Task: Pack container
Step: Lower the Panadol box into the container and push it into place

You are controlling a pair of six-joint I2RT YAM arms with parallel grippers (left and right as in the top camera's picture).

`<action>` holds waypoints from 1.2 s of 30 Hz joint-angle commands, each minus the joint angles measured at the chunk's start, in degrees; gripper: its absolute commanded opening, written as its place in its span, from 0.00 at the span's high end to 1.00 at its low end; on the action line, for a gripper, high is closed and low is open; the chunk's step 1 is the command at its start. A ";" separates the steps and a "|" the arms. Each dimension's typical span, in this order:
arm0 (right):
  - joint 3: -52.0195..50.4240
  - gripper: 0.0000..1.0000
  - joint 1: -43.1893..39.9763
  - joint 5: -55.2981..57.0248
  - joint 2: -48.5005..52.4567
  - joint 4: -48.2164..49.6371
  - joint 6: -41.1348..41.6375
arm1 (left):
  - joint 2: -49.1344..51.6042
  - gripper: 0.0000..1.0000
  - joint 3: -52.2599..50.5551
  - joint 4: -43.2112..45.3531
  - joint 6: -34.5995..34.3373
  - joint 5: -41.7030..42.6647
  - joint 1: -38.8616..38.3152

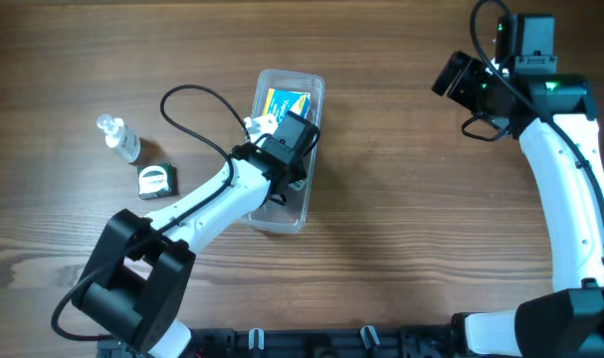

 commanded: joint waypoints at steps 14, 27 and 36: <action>-0.15 0.00 0.07 -0.74 0.55 0.04 0.02 | 0.57 0.78 -0.33 -2.73 5.92 -1.46 -0.48; -0.15 0.00 0.07 -0.74 0.55 0.04 0.04 | -9.07 0.66 -0.20 -7.78 22.01 4.52 -0.48; -0.15 0.00 0.07 -0.74 0.55 0.04 0.02 | -3.32 0.76 -0.31 -1.29 14.34 10.34 -0.48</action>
